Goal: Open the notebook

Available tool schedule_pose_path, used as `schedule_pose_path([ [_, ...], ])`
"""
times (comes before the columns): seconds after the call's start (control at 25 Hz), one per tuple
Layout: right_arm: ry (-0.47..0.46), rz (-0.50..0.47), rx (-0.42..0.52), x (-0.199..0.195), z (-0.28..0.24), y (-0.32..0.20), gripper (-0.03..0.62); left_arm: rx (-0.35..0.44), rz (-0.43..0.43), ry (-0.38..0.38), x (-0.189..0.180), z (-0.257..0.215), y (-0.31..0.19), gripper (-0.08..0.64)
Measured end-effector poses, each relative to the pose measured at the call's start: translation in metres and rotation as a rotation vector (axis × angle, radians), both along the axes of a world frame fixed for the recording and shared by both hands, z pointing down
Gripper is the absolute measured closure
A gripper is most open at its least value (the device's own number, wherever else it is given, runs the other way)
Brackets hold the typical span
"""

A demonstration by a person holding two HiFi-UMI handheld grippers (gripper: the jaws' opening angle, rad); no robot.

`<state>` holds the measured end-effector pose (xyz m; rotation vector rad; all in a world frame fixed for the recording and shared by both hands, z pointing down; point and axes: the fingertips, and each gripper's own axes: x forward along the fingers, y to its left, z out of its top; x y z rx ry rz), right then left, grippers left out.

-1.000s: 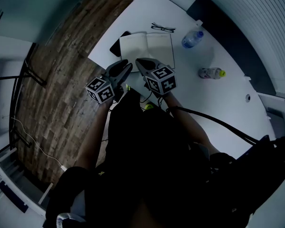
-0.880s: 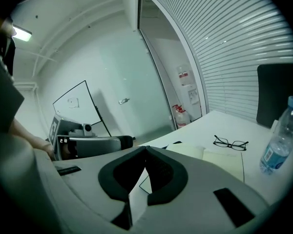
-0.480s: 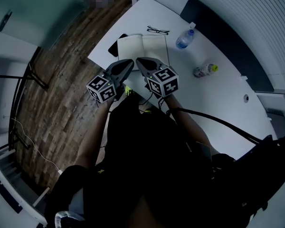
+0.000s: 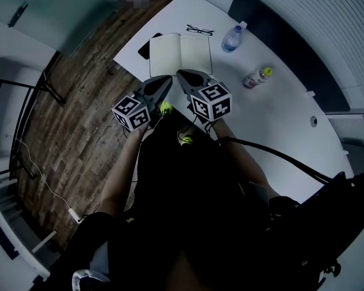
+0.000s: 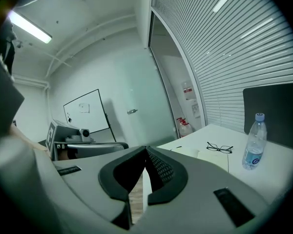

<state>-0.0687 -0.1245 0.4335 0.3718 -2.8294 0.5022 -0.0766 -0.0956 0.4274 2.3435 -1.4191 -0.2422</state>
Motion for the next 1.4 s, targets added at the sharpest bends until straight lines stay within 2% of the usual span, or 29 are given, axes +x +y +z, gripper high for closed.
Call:
schedule_pose_path([
  [0.28, -0.01, -0.018, -0.004, 0.024, -0.002, 0.031, 0.569, -0.001, -0.014, 0.018, 0.028, -0.004, 0.025, 0.546],
  [0.6, -0.011, -0.025, -0.007, 0.033, 0.0, 0.06, 0.569, -0.006, -0.041, 0.048, 0.033, 0.004, 0.06, 0.546],
  [0.88, 0.0, -0.05, 0.013, 0.034, -0.011, 0.107, 0.569, 0.004, -0.053, 0.064, 0.031, -0.011, 0.102, 0.546],
  [1.4, -0.016, 0.011, 0.003, 0.055, -0.02, 0.186, 0.571, 0.037, -0.001, 0.097, 0.057, -0.028, 0.183, 0.546],
])
